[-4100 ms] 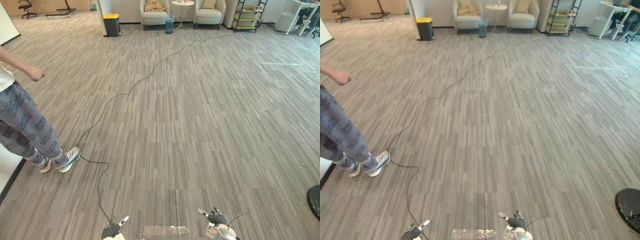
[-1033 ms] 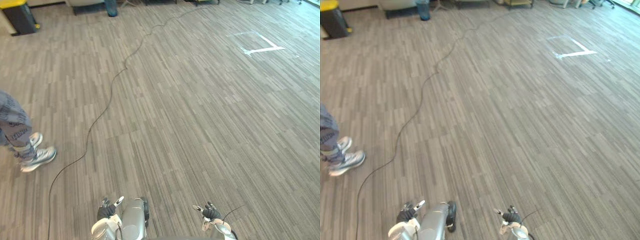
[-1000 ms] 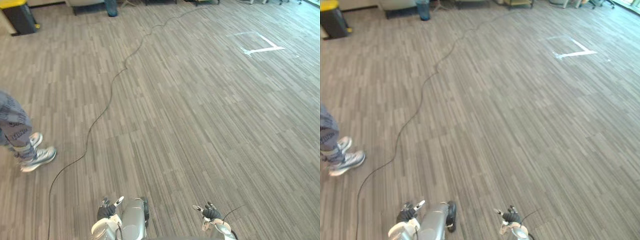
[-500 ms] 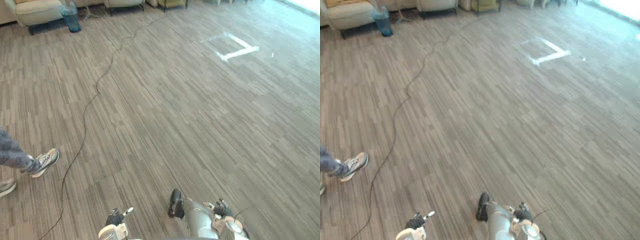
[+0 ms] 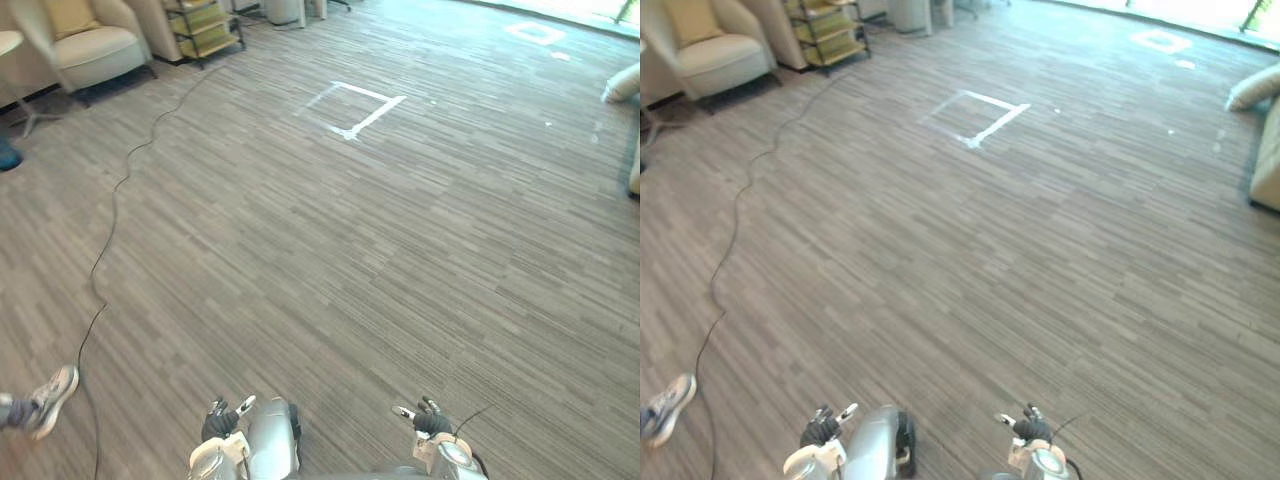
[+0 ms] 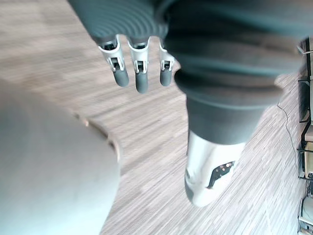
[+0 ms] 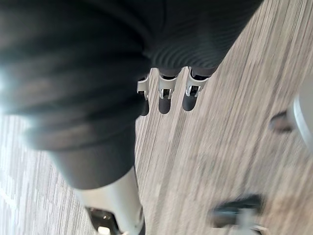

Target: Pick up cushions and gather them together orderly.

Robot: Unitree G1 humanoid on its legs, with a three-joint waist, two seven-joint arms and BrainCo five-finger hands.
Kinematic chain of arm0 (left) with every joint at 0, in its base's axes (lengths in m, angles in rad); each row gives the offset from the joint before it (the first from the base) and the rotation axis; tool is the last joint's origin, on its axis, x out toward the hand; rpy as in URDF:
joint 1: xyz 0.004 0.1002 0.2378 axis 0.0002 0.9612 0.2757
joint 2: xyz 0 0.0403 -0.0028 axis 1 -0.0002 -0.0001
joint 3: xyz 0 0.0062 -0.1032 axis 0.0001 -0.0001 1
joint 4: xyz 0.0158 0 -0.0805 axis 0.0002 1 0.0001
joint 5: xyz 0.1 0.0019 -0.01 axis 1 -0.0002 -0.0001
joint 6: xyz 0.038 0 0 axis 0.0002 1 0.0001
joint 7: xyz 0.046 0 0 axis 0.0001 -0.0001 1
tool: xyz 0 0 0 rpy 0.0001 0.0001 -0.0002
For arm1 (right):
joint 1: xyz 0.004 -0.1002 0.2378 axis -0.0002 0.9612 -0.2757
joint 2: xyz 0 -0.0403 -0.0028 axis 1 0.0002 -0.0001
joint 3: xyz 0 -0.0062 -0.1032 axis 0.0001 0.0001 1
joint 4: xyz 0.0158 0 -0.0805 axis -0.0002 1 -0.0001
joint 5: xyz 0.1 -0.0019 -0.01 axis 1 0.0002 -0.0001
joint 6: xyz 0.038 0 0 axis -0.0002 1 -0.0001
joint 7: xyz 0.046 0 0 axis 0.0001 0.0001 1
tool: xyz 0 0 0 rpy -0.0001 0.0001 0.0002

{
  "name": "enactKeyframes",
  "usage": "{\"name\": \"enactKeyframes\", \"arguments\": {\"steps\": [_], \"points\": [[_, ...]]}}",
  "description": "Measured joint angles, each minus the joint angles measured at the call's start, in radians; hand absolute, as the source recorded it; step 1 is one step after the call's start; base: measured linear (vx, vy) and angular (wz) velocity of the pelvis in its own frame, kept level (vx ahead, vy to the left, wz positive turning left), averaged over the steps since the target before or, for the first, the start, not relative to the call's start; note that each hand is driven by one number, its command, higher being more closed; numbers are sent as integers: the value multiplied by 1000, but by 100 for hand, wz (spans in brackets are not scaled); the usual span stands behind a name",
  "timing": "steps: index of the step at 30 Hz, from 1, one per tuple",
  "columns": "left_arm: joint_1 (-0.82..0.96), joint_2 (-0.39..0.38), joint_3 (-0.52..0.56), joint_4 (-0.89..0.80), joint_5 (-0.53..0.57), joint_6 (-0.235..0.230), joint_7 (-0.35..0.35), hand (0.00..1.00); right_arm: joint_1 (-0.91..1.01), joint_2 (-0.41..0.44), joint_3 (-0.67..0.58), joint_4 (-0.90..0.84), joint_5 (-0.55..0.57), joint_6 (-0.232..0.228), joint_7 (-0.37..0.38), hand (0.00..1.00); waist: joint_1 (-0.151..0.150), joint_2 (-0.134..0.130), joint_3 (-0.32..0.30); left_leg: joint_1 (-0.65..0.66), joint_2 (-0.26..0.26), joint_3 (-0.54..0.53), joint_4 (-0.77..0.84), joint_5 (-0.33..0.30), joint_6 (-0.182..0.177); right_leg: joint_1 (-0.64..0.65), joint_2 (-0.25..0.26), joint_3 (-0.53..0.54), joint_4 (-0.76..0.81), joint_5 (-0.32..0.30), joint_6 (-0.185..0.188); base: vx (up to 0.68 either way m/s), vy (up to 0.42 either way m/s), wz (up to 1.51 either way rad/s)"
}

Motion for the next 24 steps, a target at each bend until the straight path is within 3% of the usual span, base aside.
{"name": "enactKeyframes", "arguments": {"steps": [1, 3, 4, 5, 6, 7, 9, 11, 12, 13, 14, 16, 17, 18, 19, 20, 22, 23, 24], "points": [[-6, 17, 1, 2, 0, 0, 1, 0, 6, 15, 21, 1, -2, 3, 6, 0, 8, -35, -14, -2, -9, 42, 70, -65, 26, -24, -40, 32, 69, 13, 19, 784, 438, -95], [-7, 23, 4, 10, 1, 0, 3, 0, 13, 24, 17, -8, -2, -2, 4, 0, 14, -55, -23, 39, -16, 89, 149, -165, 58, -79, -67, 67, 263, 68, 92, 774, 439, -66], [-9, 33, 0, 25, 3, 7, 3, 0, 20, 23, 14, -7, -5, -2, 5, 0, 12, -66, -29, 102, -35, 111, 157, -225, 64, -153, -81, 76, 484, 150, 192, 759, 445, -46], [-15, 35, -1, 35, 6, 11, 3, 0, 21, 21, 12, -7, -5, -3, 5, 0, 10, -65, -28, 140, -44, 112, 152, -252, 61, -201, -82, 58, 606, 181, 244, 814, 454, -33], [-25, 39, -2, 62, 15, 17, 6, 0, 24, 14, 8, -5, -6, -3, 6, 0, 2, -57, -23, 223, -62, 112, 119, -283, 51, -282, -98, -8, 786, 192, 259, 628, 326, -15], [-28, 41, -4, 79, 15, 19, 6, 0, 25, 14, 5, -19, -7, -9, 6, 0, -5, -50, -20, 283, -74, 112, 80, -292, 48, -334, -112, -65, 866, 186, 245, 709, 325, -3], [-36, 44, -42, 94, 15, 21, 7, 0, 30, 14, 2, -64, -12, -23, 8, 0, -35, -28, -17, 443, -86, 115, -69, -298, 48, -496, -127, -249, 930, 142, 164, 551, 183, 7], [-38, 54, -71, 111, 16, 21, 4, 0, 31, 13, -11, -77, -13, -33, 8, 0, -42, -21, -15, 536, -85, 122, -152, -294, 35, -585, -126, -371, 823, 114, 117, 537, 115, 4], [-44, 62, -90, 129, 16, 22, 4, 0, 21, 11, -32, -74, -20, -34, 8, 0, -49, -19, -14, 599, -86, 130, -202, -292, 25, -629, -117, -443, 694, 108, 94, 829, 80, 4], [-46, 64, -107, 139, 16, 24, 4, 0, 12, 0, -40, -73, -29, -34, 7, 0, -57, -14, -12, 657, -86, 132, -254, -298, 7, -678, -91, -511, 517, 139, 51, 613, 37, 3], [-47, 64, -113, 141, 17, 25, 4, 0, 11, -5, -39, -73, -29, -34, 8, 0, -59, -13, -12, 679, -86, 132, -270, -302, 0, -697, -76, -531, 443, 169, 31, 643, 6, 6], [-43, 70, -128, 146, 23, 25, 4, 0, 6, -15, -40, -67, -29, -33, 8, 0, -64, -16, -11, 748, -94, 124, -298, -324, -39, -732, -17, -535, 213, 312, -33, 690, -40, 9], [-43, 65, -129, 158, 25, 28, 5, 0, 4, -24, -40, -65, -30, -34, 9, 0, -82, -7, -9, 789, -85, 100, -296, -331, -50, -724, 16, -496, 193, 452, -142, 805, -65, -5], [-42, 42, -119, 167, 32, 33, 4, 0, -13, -44, -42, -63, -32, -33, 12, 0, -78, 34, -14, 804, -49, 88, -286, -313, -79, -715, 32, -508, 241, 407, -163, 1062, -148, 1], [-53, 25, -115, 160, 42, 32, 2, 0, -20, -45, -73, -63, -32, -33, 15, 0, -89, 43, -3, 809, -57, 40, -241, -227, -90, -736, -5, -506, 377, 316, -157, 706, -143, -8], [-56, 13, -115, 158, 44, 32, 2, 0, -19, -48, -83, -69, -31, -31, 17, 0, -99, 43, 1, 809, -59, 23, -209, -192, -74, -735, -23, -513, 425, 292, -161, 792, -238, 7], [-46, -5, -86, 151, 52, 31, 5, 0, 1, -57, -79, -79, -31, -31, 20, 0, -107, 75, -7, 707, -20, -23, 118, -64, -89, -634, 14, -516, 376, 175, -118, 562, -172, -18], [-41, -18, -65, 138, 51, 31, 6, 0, -1, -65, -76, -80, -29, -30, 20, 0, -102, 101, -7, 582, 43, -59, 383, -10, -96, -580, 63, -498, 328, 168, -124, 498, -73, -51], [-42, -17, -51, 128, 51, 32, 3, 0, -9, -58, -72, -76, -27, -29, 19, 0, -95, 117, 2, 492, 89, -56, 583, -23, -95, -513, 101, -482, 287, 157, -136, 722, -75, -83]]}}
